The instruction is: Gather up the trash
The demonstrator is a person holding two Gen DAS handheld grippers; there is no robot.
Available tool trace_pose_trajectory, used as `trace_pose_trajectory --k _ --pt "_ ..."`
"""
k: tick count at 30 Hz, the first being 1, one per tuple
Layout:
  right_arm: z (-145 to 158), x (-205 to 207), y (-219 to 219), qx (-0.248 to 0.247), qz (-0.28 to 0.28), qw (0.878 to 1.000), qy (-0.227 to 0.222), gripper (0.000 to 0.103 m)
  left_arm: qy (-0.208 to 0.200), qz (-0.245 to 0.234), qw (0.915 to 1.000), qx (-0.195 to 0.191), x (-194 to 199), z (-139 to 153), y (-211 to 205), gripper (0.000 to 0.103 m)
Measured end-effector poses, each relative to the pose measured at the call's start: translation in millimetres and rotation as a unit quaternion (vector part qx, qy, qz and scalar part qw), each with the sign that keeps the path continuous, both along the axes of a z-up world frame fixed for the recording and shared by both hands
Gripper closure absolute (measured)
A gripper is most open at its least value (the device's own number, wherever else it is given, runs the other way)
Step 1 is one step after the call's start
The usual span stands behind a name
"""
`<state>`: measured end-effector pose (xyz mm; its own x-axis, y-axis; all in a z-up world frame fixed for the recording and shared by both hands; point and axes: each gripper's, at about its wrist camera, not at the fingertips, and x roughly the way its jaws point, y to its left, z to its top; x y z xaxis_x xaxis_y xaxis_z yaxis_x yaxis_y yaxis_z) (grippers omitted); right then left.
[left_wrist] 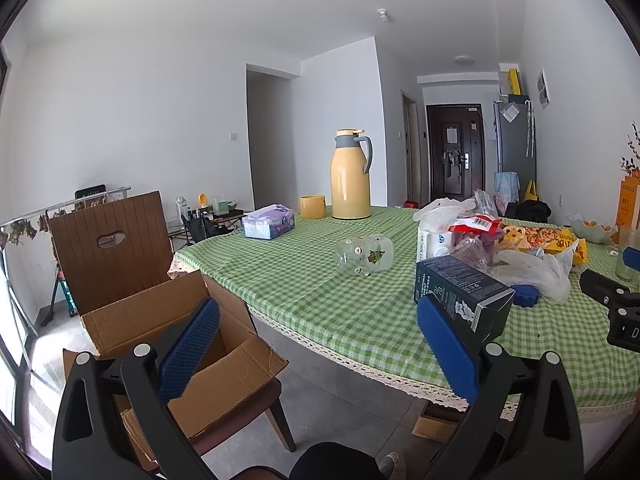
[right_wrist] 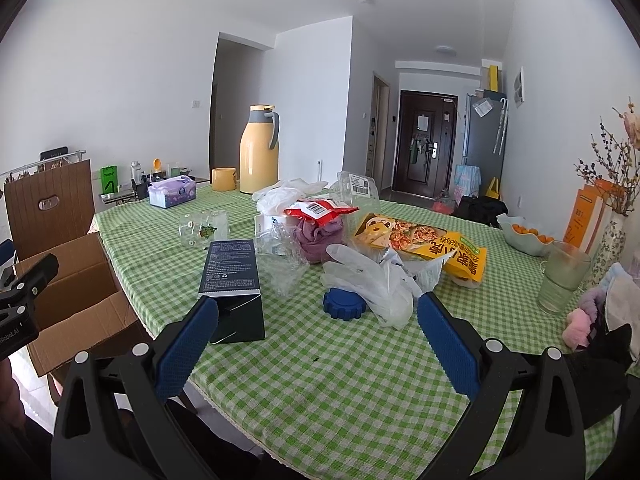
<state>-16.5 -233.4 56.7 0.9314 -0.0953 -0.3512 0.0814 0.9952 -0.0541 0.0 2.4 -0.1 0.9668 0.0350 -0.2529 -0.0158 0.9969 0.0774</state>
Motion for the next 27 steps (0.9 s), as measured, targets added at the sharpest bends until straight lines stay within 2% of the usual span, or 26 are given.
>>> trace_pose_trajectory --k 27 --pt "-2.5 5.7 -8.4 -0.002 -0.014 1.000 0.002 0.007 0.007 -0.001 1.0000 0.003 3.2 0.0 -1.4 0.007"
